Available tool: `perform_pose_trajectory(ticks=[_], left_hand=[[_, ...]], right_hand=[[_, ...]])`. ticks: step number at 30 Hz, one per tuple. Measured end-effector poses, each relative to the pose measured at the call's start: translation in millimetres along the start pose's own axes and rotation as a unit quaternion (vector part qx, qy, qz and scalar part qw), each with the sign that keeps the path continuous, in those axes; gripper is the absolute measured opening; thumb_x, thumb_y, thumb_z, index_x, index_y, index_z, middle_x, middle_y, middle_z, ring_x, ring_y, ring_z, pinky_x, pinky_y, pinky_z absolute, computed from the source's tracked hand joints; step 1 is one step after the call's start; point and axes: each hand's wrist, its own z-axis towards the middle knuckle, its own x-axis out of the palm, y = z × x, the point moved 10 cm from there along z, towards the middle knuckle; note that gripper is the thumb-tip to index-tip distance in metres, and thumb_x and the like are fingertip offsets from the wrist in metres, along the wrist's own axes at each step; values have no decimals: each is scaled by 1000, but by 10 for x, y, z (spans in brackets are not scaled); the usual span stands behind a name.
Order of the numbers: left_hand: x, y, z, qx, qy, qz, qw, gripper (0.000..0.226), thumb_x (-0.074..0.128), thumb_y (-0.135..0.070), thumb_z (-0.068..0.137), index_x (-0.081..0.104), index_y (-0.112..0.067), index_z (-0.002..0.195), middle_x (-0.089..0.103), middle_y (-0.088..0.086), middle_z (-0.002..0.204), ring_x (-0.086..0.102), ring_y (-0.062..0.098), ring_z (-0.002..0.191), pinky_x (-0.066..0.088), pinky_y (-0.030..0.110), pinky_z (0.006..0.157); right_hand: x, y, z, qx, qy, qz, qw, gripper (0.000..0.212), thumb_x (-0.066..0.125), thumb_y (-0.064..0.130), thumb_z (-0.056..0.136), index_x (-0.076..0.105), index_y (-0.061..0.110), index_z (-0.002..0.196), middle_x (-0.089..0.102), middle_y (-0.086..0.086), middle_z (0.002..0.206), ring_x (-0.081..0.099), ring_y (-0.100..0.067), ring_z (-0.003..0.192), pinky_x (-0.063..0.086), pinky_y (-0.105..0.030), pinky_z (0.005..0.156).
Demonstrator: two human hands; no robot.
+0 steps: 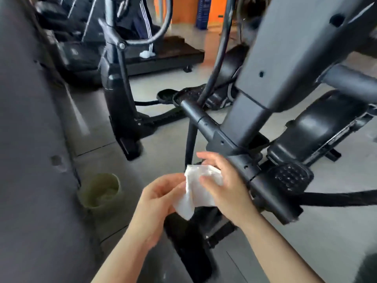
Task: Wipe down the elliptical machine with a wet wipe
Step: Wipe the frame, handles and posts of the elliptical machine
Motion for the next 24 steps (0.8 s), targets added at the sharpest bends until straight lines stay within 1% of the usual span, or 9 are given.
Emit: perform_pose_trajectory(ticks=[2,4,6,9,11,15,18,20,24], left_hand=[[-307,-71,60,-10,17,-6,1000,21,65,-15,91,72,-12,110,72,14,108,69,32,101,56,42,85],[-587,-151,104,-14,2,-22,1000,24,67,-19,87,72,-12,109,73,11,107,70,26,99,57,34,82],[-846,-178,151,-26,-36,-57,997,24,60,-23,89,73,-12,105,74,9,103,70,20,93,56,25,72],[-1220,-128,328,-54,-87,-72,992,22,53,-15,96,75,-15,99,74,7,97,69,15,80,52,24,63],[-1362,-125,493,-72,-95,-76,990,21,56,-8,95,75,-16,99,75,8,97,70,17,82,52,29,70],[-1522,-217,900,-70,-74,-68,992,22,62,-2,88,73,-12,104,75,10,101,71,24,93,54,33,82],[-1591,-346,1270,-54,-44,-38,997,26,66,-3,86,71,-8,111,74,12,106,70,26,100,54,27,81],[-1595,-485,1529,-41,-14,-2,999,25,72,-15,82,74,-10,106,73,13,105,68,28,102,51,33,91],[-1644,-752,2019,-13,-24,29,999,27,77,-28,73,70,-6,87,72,15,91,67,23,83,49,42,90]], right_hand=[[307,145,151,0,38,-8,999,55,52,4,79,54,39,122,58,14,103,55,-1,104,42,-12,88],[517,273,278,-17,52,-37,998,63,52,-9,81,57,40,121,58,13,105,56,-3,105,42,-11,89],[653,352,406,-25,51,-62,996,56,55,-10,83,65,37,111,59,15,109,55,2,107,38,-7,89],[830,373,667,-9,59,-53,997,32,62,1,88,71,30,100,69,16,99,62,3,98,44,-9,83],[902,374,880,-5,56,-50,997,25,65,6,89,72,29,95,72,18,93,66,0,90,50,-13,78],[984,308,1387,-15,22,-26,999,31,67,6,88,67,37,88,72,17,87,68,-5,85,54,-25,79],[1045,264,1768,-20,13,33,999,30,62,3,90,66,32,91,72,12,88,68,-7,88,50,-19,78],[1021,267,2015,-14,9,75,997,27,58,1,92,66,27,93,72,9,90,67,-7,89,48,-15,76],[944,168,2482,36,8,96,995,8,66,15,90,64,21,95,70,7,90,66,-1,83,48,-13,70]])
